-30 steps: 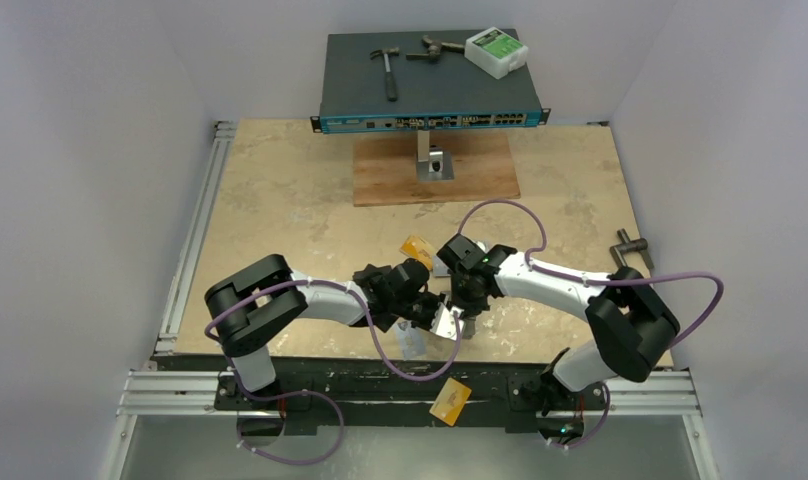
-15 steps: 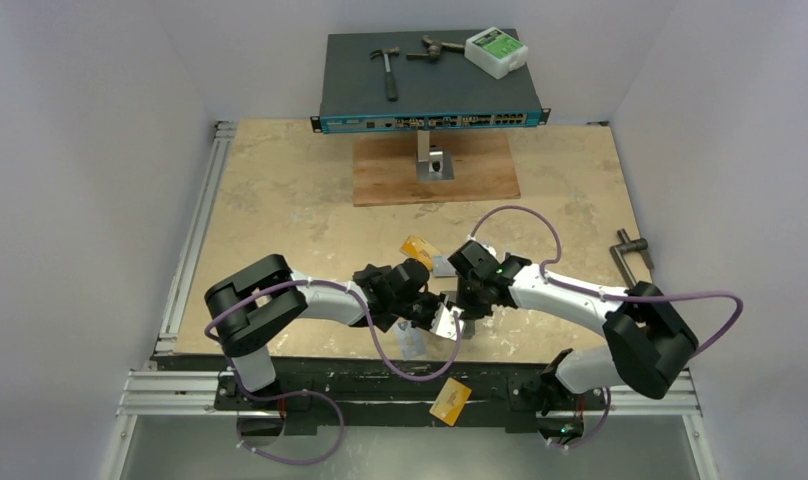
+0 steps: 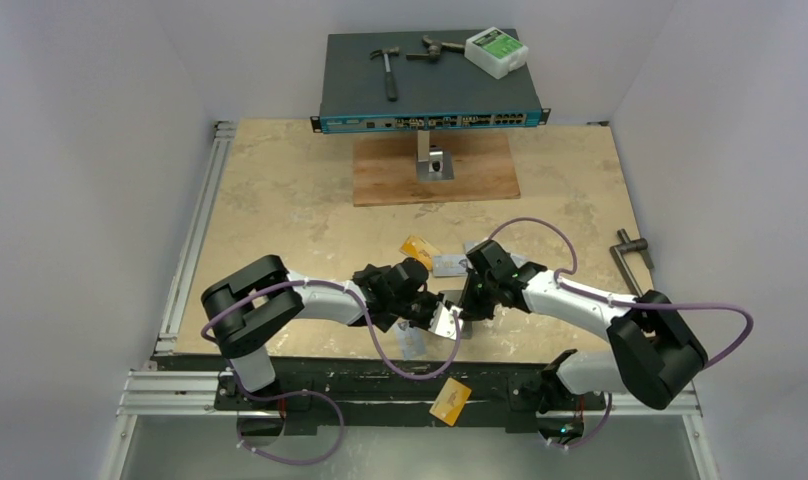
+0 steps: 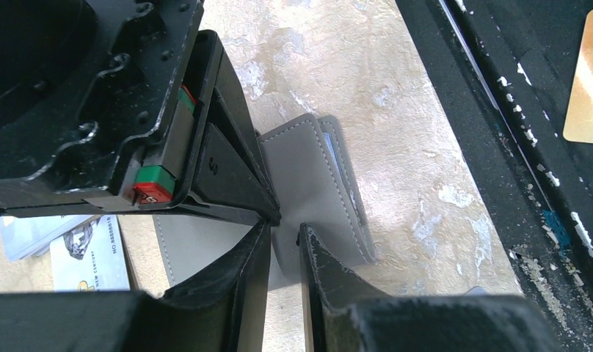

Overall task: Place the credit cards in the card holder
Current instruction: Close the card holder at the center of the board.

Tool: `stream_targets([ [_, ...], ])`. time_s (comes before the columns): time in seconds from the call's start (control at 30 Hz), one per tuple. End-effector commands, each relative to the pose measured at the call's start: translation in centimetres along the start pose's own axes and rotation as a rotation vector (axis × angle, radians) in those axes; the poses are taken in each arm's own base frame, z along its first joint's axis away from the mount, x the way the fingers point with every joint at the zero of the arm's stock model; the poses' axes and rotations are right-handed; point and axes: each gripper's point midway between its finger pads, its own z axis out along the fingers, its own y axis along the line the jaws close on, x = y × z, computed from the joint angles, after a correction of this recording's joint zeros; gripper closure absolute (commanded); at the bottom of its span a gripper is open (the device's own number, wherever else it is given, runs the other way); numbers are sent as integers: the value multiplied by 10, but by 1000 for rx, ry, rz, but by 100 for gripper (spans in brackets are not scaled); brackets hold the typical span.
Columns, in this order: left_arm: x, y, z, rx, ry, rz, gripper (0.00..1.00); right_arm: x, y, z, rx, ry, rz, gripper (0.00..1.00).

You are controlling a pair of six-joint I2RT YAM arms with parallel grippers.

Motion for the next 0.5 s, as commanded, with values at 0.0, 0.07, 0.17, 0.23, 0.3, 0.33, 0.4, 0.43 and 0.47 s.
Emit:
stream_targets([
  [0.0, 24, -38, -2, 112, 71, -60, 79, 30, -78, 35, 261, 59, -6, 100],
  [0.07, 25, -38, -1, 113, 72, -62, 79, 28, -69, 32, 230, 62, -17, 100],
  [0.17, 25, -37, 0, 112, 75, -62, 79, 18, -48, 20, 169, 39, -38, 87],
  [0.23, 25, -37, 0, 113, 75, -62, 80, 9, -34, 9, 142, 20, -55, 75],
  [0.3, 26, -37, 0, 114, 77, -64, 80, 1, -23, -2, 128, 4, -76, 67],
  [0.33, 26, -38, 0, 115, 77, -62, 80, -3, -18, -7, 122, -2, -82, 66],
  [0.4, 26, -38, 0, 116, 77, -61, 80, -8, -11, -14, 118, -10, -99, 65],
  [0.43, 26, -38, 0, 116, 76, -61, 80, -10, -7, -18, 115, -14, -105, 65],
  [0.47, 26, -38, 0, 116, 78, -60, 80, -12, -3, -21, 108, -17, -114, 65],
])
